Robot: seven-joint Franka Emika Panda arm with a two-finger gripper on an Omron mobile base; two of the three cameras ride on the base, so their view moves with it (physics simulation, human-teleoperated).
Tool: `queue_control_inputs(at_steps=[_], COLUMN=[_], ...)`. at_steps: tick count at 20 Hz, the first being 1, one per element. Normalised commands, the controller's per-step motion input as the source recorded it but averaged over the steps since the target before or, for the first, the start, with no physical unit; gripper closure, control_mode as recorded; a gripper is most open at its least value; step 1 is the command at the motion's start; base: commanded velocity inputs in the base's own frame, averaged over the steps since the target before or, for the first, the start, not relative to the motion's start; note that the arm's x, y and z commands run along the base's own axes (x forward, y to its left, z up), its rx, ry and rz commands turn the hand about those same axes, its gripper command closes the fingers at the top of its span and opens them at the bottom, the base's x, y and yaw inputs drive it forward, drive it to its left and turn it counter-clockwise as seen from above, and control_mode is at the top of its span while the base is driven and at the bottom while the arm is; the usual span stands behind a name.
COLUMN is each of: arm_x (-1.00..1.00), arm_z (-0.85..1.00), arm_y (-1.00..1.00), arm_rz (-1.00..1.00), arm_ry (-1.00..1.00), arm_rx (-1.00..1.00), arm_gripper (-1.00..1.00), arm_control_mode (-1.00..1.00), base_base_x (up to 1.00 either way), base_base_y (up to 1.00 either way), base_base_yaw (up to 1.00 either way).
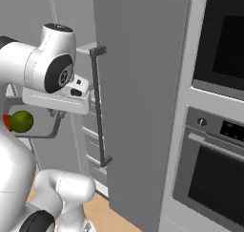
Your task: Take the meat container that has the shrimp and place it on the second highest rack of the freezer. Then take the vegetable container that has the lime and tomato and place it on the highest rack of the freezer.
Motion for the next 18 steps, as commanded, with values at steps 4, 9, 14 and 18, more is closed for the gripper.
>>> queue_control_inputs(at_steps=[4, 9, 14, 18], arm_x=[0.0, 0.0, 0.0, 0.0], arm_z=[0.0, 0.0, 0.0, 0.0], arm_y=[0.0, 0.0, 0.0, 0.0], arm_rz=[0.0, 0.0, 0.0, 0.0], arm_ry=[0.0, 0.0, 0.0, 0.0], arm_rx=[0.0, 0.0, 0.0, 0.0], arm_gripper=[1.0, 1.0, 1.0, 1.0], arm_control_mode=[1.0, 1.0, 1.0, 1.0], base_base_x=[0.07, 0.37, 0.25, 0.26], base_base_y=[0.33, 0.41, 0.53, 0.52], base_base_yaw=[-0.52, -0.42, -0.31, -0.24])
